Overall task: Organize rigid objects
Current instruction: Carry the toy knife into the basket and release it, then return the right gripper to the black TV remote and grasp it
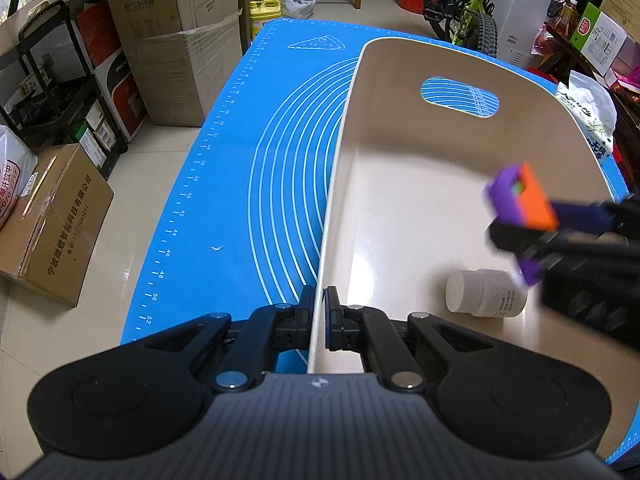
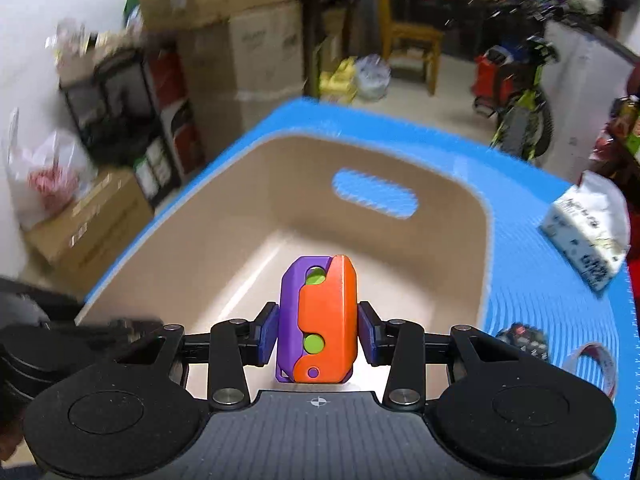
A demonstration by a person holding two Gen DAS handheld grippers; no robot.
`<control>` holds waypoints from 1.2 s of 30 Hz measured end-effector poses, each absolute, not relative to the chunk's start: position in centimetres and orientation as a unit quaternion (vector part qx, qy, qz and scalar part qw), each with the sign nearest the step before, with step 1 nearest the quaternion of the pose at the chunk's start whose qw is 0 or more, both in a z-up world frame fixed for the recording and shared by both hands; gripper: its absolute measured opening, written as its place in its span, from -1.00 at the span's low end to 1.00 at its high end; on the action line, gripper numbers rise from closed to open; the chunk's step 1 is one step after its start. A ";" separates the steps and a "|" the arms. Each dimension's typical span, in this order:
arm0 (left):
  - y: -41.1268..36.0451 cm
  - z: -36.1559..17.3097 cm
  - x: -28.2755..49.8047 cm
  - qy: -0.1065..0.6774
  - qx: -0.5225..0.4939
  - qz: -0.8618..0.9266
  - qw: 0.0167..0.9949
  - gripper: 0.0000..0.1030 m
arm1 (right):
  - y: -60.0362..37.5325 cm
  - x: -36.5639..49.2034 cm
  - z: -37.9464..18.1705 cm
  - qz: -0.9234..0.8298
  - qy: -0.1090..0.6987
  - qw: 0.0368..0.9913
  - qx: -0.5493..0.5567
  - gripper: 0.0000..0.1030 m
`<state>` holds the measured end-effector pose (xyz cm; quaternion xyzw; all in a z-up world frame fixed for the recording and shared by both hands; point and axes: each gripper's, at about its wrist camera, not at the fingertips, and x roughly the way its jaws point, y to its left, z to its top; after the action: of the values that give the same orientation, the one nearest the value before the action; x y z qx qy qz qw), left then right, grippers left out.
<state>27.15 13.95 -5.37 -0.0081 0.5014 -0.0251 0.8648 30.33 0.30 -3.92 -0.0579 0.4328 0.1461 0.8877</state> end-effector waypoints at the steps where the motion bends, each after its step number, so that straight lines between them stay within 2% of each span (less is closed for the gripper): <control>1: 13.9 -5.4 27.1 0.501 -0.008 -0.025 0.865 -0.89 | 0.7 30.5 -4.4 0.147 0.447 0.880 -0.064 -0.06; 6: 13.9 -5.4 27.2 0.501 -0.008 -0.025 0.865 -0.89 | 2.5 31.2 -6.5 0.146 0.499 0.849 -0.096 -0.06; 12: 13.8 -5.2 27.2 0.500 -0.008 -0.026 0.865 -0.89 | 2.9 30.8 -7.7 0.140 0.512 0.841 -0.106 -0.08; 13: 13.8 -5.2 27.2 0.501 -0.008 -0.026 0.865 -0.89 | 3.0 30.7 -7.7 0.141 0.513 0.840 -0.108 0.04; 15: 13.9 -5.2 27.1 0.500 -0.009 -0.027 0.865 -0.89 | 3.1 30.8 -7.5 0.139 0.514 0.839 -0.111 0.06; 23: 14.1 -5.2 27.2 0.501 -0.008 -0.026 0.865 -0.89 | 0.7 29.2 -5.0 0.157 0.469 0.866 -0.070 0.36; 25: 14.2 -5.2 27.2 0.501 -0.009 -0.026 0.865 -0.89 | -0.3 28.0 -4.0 0.156 0.453 0.876 -0.062 0.49; 36: 14.2 -5.3 27.2 0.501 -0.010 -0.027 0.865 -0.88 | -7.8 24.9 0.4 0.103 0.379 0.920 -0.018 0.57</control>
<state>27.21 14.19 -5.28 -0.0097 0.5009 -0.0268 0.8650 24.94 -7.78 0.37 -0.0182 0.3790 0.1026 0.9195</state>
